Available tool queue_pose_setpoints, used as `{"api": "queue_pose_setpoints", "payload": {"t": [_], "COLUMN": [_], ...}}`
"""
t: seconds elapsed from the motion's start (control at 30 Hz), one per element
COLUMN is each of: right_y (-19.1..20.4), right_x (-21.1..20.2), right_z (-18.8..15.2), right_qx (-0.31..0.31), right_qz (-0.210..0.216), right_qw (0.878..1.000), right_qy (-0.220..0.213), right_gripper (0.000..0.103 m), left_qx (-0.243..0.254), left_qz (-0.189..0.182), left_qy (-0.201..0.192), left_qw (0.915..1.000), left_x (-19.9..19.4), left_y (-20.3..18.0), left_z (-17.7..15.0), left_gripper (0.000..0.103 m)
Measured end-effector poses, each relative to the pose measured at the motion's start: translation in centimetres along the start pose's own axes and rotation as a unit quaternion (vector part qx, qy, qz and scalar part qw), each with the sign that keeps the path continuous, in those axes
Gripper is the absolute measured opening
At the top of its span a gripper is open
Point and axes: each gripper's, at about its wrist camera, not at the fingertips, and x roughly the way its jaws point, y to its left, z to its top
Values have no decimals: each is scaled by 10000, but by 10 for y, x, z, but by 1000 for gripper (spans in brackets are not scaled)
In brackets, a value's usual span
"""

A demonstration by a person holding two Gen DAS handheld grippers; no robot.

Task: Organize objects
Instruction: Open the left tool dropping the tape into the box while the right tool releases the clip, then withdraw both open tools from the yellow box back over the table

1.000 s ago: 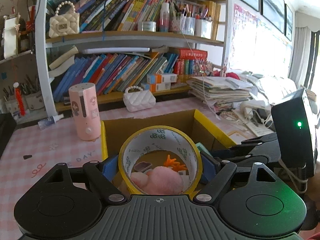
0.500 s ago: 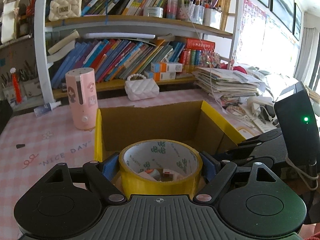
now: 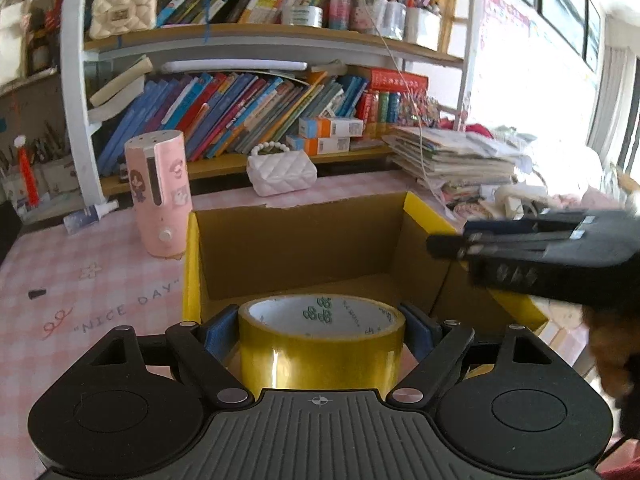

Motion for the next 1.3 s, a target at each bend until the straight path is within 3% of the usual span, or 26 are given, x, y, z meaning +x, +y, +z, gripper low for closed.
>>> {"api": "queue_pose_setpoints", "payload": {"t": [0.23,0.37,0.47,0.63,0.77,0.9,1.1,1.3], "right_y": [-6,-4,-2,0,0,15,47,77], "right_x": [-8,-12,-14,-20,-26,-36,-47,-59], "right_z": [-8,-13,-16,-19,-15,-15,-23,-35], "right_qx": [163,231,268,432,882,883,697,663], "right_qz": [-40,-31,-8,-52,-102,-297,-602,-615], "right_qw": [9998,9995,9993,9988,9955,9954,9956,9952], "right_qy": [129,220,270,246,338,229,163,371], "right_gripper": [37,40,41,44,60,72,92,102], "left_qx": [486,281,186,-2,-193,-461,-715,-895], "left_qz": [205,247,180,150,318,669,1516,1710], "left_qy": [286,362,252,-298,-680,-849,-703,-486], "left_qw": [9982,9986,9993,9994,9970,9931,9833,9800], "left_x": [16,18,9,-22,-51,-70,-91,-108], "left_y": [-17,-15,-14,-14,-9,2,20,37], "left_z": [-3,-8,-8,-9,-10,-16,-33,-48], "left_gripper": [84,85,86,87,91,92,100,102]}}
